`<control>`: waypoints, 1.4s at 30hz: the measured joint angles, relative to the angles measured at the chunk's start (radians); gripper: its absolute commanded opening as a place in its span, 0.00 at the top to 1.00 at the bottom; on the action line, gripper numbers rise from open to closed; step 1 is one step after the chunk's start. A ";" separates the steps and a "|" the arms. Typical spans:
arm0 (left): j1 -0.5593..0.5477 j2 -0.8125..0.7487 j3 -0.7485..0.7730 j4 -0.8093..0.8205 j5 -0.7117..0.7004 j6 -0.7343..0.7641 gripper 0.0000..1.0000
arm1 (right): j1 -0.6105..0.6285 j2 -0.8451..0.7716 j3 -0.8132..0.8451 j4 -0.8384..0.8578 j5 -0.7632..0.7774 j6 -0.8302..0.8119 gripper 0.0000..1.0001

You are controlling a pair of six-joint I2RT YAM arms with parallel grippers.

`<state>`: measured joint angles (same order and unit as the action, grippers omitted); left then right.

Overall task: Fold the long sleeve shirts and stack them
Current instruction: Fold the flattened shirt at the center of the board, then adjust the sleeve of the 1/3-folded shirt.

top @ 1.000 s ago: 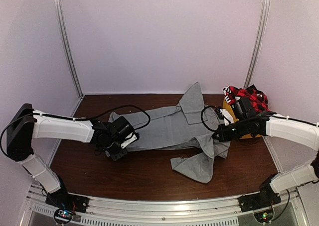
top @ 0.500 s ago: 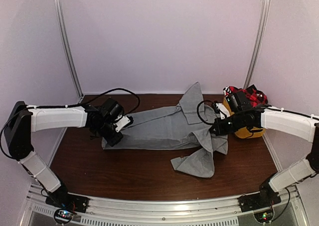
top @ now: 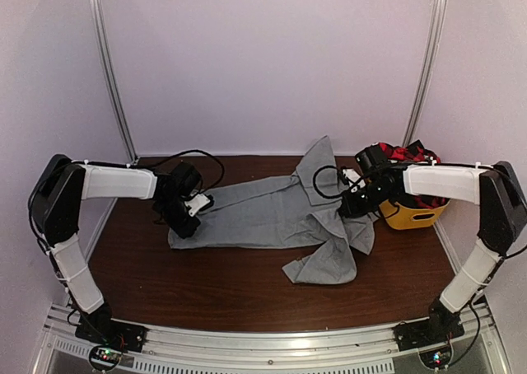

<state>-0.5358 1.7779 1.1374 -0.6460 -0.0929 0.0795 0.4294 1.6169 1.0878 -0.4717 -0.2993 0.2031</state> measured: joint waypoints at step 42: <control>0.046 -0.230 0.031 0.115 -0.090 -0.193 0.08 | 0.258 -0.369 -0.368 -0.044 0.196 0.254 0.53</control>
<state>-0.4896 1.5475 1.1687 -0.5312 -0.1833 -0.1131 0.6872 1.2484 0.7197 -0.5156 -0.1028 0.4576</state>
